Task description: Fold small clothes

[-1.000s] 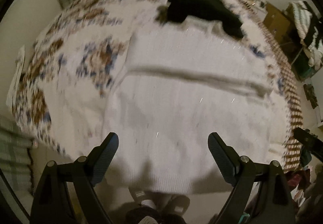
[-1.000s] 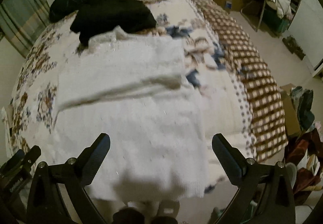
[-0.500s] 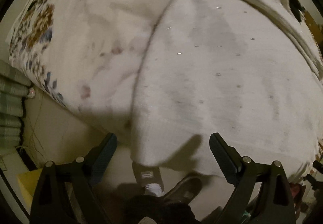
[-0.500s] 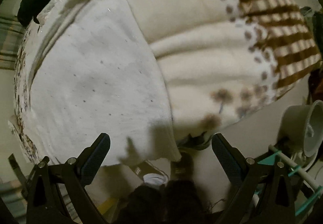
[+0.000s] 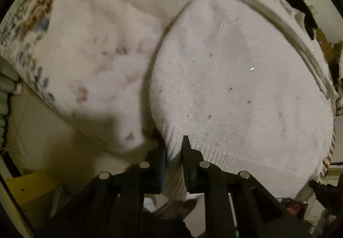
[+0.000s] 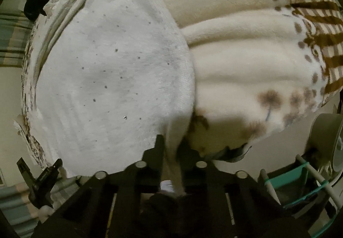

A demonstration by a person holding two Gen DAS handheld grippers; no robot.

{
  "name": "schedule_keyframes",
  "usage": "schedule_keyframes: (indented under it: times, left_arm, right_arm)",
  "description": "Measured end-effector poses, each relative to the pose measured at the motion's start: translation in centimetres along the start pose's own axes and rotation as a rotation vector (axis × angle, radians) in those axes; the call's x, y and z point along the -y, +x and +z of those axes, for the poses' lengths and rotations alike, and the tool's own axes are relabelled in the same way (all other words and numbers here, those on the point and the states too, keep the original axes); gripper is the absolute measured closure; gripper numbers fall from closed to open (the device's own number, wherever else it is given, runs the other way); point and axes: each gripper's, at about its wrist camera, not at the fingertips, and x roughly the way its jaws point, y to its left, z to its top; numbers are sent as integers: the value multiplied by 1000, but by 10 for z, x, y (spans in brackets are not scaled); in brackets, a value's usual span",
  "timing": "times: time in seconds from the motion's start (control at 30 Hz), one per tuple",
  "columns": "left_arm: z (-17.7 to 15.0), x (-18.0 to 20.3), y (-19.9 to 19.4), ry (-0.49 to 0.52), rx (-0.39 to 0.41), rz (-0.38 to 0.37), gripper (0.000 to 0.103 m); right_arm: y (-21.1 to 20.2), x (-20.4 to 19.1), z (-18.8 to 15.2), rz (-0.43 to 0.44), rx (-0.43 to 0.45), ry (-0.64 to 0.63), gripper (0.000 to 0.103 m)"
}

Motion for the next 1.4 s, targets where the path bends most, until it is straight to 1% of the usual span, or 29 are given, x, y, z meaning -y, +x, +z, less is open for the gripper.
schedule_keyframes:
  times: [0.13, 0.23, 0.33, 0.47, 0.57, 0.63, 0.67, 0.77, 0.8, 0.87, 0.93, 1.0, 1.03, 1.07, 1.1, 1.17, 1.2, 1.27, 1.33, 1.37, 1.4]
  left_arm:
    - [-3, 7, -31, 23, 55, -19, 95]
    - [4, 12, -58, 33, 92, -34, 95]
    - [19, 19, -92, 39, 142, -61, 95]
    - [58, 33, -124, 30, 217, -113, 95]
    - [98, 50, -138, 29, 261, -150, 95]
    - [122, 65, -142, 33, 285, -161, 95]
    - [138, 75, -143, 39, 296, -175, 95]
    - [172, 97, -144, 64, 332, -187, 95]
    - [188, 106, -143, 73, 347, -186, 95]
    - [217, 119, -136, 87, 357, -193, 95]
    - [250, 131, -122, 85, 347, -200, 95]
    - [288, 143, -100, 79, 331, -194, 95]
    - [297, 146, -92, 81, 324, -189, 95]
    - [311, 150, -81, 79, 317, -177, 95]
    - [332, 156, -63, 83, 296, -170, 95]
    - [359, 164, -33, 88, 262, -145, 95]
    - [370, 168, -18, 97, 235, -141, 95]
    - [395, 174, 18, 98, 182, -107, 94]
    - [411, 177, 43, 92, 124, -110, 90]
    - [418, 176, 54, 84, 85, -113, 89]
    - [419, 174, 58, 74, 70, -124, 87]
  right_arm:
    - [-21, -7, -6, 17, 33, -10, 96]
    - [-47, -12, -9, 69, 64, 0, 96]
    - [-74, -15, -7, 127, 101, 12, 96]
    - [-114, -27, 10, 199, 157, 14, 96]
    - [-143, -40, 33, 250, 207, -1, 96]
    - [-158, -56, 55, 268, 239, -13, 96]
    - [-163, -64, 66, 270, 252, -17, 96]
    - [-174, -90, 100, 274, 297, -34, 96]
    - [-176, -97, 114, 274, 310, -38, 96]
    - [-179, -112, 144, 271, 337, -38, 96]
    - [-175, -127, 177, 265, 355, -28, 96]
    - [-169, -140, 213, 246, 371, -18, 97]
    - [-164, -148, 236, 232, 377, -14, 97]
    - [-160, -153, 252, 223, 381, -9, 97]
    - [-154, -158, 271, 211, 382, -3, 97]
    - [-136, -168, 312, 174, 376, 15, 97]
    - [-127, -172, 329, 156, 371, 21, 97]
    - [-102, -180, 370, 104, 347, 38, 97]
    - [-78, -186, 397, 66, 318, 34, 96]
    - [-64, -187, 411, 55, 288, 37, 96]
    - [-53, -186, 420, 57, 262, 52, 96]
